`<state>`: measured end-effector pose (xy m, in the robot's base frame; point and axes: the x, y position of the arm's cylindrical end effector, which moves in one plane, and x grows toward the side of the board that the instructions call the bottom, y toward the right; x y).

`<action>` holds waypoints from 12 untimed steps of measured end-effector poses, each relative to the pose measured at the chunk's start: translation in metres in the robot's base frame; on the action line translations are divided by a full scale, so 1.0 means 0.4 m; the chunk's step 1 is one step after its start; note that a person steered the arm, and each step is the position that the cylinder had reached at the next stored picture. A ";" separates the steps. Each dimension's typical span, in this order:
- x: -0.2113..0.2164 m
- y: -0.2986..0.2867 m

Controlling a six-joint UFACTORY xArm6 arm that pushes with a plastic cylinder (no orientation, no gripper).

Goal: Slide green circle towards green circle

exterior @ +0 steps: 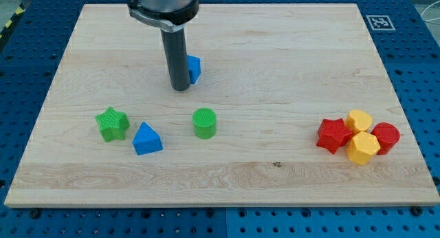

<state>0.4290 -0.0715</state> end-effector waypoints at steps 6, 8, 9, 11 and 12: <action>0.321 0.219; 0.283 0.245; 0.298 0.277; 0.184 0.387; 0.134 0.438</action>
<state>0.4824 0.1038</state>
